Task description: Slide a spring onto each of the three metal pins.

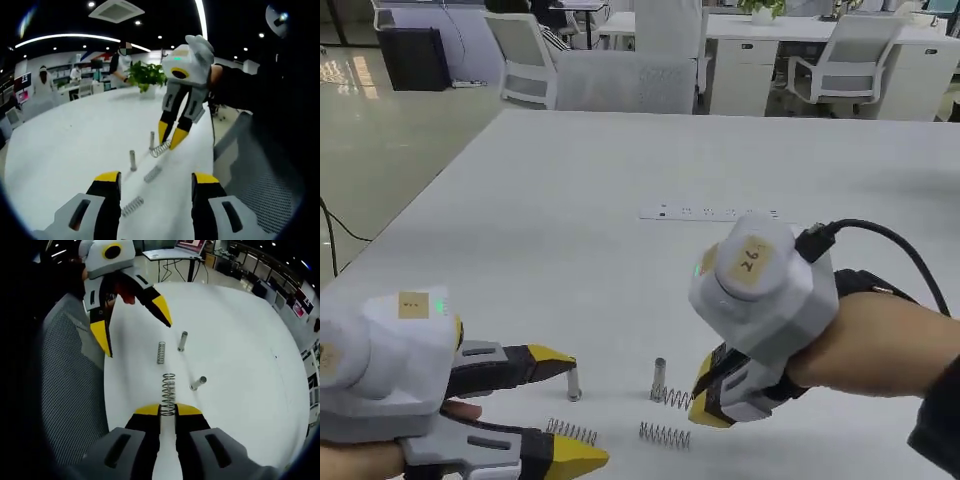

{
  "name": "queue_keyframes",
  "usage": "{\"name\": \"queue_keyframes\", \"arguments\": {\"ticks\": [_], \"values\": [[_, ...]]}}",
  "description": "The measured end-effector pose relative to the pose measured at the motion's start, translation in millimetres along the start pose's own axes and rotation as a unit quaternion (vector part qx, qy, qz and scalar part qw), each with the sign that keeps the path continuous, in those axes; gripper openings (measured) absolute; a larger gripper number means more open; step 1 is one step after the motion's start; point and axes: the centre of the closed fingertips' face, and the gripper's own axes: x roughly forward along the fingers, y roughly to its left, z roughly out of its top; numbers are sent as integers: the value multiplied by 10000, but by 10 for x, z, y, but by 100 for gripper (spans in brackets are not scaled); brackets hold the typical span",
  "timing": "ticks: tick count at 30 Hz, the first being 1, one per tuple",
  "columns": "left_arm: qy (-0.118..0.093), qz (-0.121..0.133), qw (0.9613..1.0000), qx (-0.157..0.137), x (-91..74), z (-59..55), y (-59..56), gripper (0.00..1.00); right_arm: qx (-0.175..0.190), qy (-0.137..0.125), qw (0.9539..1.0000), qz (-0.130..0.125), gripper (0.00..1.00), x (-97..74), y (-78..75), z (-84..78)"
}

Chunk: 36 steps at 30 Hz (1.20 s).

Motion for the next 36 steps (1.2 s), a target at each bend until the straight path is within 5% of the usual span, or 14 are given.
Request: {"name": "queue_keyframes", "arguments": {"ticks": [36], "values": [[-8, -422, 9988, 238, 203, -36, -161, 18, -680, -4, 9968, 432, 7, 76, 264, 241]]}}
